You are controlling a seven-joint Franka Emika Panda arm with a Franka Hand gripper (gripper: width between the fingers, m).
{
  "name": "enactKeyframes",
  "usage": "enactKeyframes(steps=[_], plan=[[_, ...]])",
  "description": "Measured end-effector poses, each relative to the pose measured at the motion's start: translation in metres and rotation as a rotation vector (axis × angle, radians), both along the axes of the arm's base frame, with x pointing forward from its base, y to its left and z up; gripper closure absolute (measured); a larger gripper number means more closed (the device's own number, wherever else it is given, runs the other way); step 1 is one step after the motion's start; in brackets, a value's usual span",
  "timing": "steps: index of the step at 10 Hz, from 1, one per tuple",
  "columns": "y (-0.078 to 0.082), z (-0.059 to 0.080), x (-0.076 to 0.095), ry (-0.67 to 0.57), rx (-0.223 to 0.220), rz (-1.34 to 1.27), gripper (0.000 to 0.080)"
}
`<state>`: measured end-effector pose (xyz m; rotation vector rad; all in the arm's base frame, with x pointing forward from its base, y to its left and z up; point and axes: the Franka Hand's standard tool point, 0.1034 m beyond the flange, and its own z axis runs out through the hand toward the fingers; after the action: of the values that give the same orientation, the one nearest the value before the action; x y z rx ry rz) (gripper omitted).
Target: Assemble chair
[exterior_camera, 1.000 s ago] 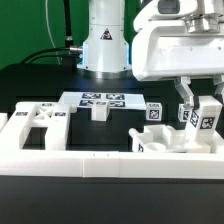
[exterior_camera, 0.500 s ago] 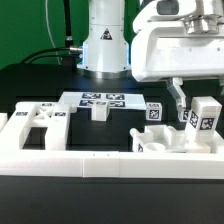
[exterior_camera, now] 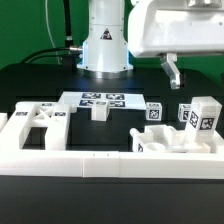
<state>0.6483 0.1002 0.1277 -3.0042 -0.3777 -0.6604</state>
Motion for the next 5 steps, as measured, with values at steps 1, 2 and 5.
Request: enactKeyframes(steps=[1, 2, 5], plan=[[0.001, -0.0023, -0.001, 0.002, 0.0, 0.001, 0.0151], [0.0009, -0.0025, -0.0011, 0.002, 0.0, 0.001, 0.0151], [0.001, -0.0051, -0.0028, 0.028, -0.001, 0.003, 0.0151]])
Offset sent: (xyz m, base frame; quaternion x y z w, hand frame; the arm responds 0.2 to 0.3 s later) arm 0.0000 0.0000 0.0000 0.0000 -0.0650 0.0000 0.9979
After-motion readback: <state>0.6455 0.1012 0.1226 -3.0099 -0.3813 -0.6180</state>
